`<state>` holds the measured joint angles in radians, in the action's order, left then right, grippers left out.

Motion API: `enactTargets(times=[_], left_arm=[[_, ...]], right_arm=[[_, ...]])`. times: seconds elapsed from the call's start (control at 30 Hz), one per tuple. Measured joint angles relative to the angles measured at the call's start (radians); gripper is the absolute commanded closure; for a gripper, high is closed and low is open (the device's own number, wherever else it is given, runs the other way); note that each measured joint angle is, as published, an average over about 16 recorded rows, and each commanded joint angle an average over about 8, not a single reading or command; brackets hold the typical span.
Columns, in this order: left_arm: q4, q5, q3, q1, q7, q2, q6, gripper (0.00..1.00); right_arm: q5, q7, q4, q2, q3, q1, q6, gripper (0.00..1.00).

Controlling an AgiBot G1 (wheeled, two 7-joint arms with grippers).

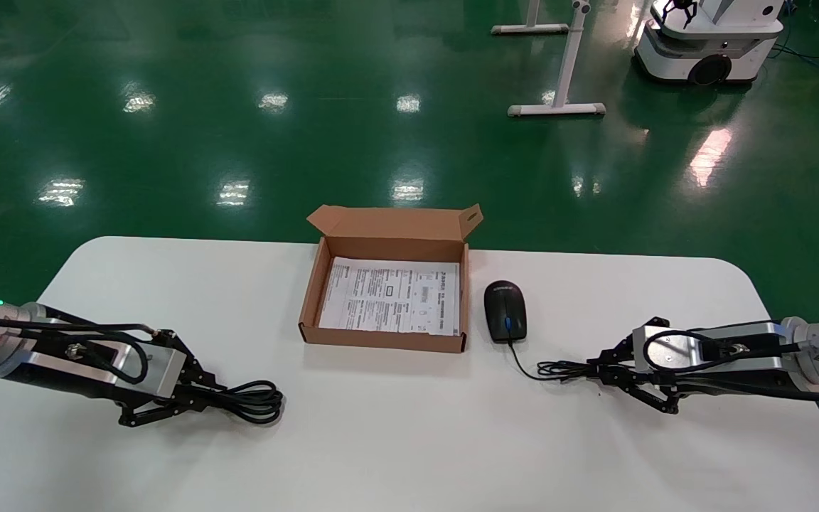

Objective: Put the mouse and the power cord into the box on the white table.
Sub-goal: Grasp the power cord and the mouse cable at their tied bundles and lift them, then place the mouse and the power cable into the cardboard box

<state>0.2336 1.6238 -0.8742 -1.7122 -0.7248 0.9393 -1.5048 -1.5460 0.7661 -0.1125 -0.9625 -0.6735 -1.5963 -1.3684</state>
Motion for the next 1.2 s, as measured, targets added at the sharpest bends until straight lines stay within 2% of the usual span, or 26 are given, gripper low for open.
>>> enactTargets(times=[0.27,0.57,0.9,1.2], left_arm=[[-0.010,-0.036,0.027,-0.045,0.042,-0.032,-0.015,1.00],[-0.005,-0.121,0.096,-0.175,0.161,-0.086,-0.003,1.00],[0.021,-0.270,0.209,-0.293,0.250,-0.064,0.088,1.00],[0.017,-0.356,0.271,-0.325,0.224,-0.022,0.136,1.00]], right_arm=[[0.010,-0.015,-0.020,0.013,0.009,-0.050,-0.013,1.00],[0.056,-0.076,-0.075,0.006,0.046,-0.172,0.006,1.00],[0.115,-0.129,-0.156,-0.085,0.089,-0.273,0.071,1.00],[0.131,-0.126,-0.169,-0.184,0.094,-0.256,0.106,1.00]])
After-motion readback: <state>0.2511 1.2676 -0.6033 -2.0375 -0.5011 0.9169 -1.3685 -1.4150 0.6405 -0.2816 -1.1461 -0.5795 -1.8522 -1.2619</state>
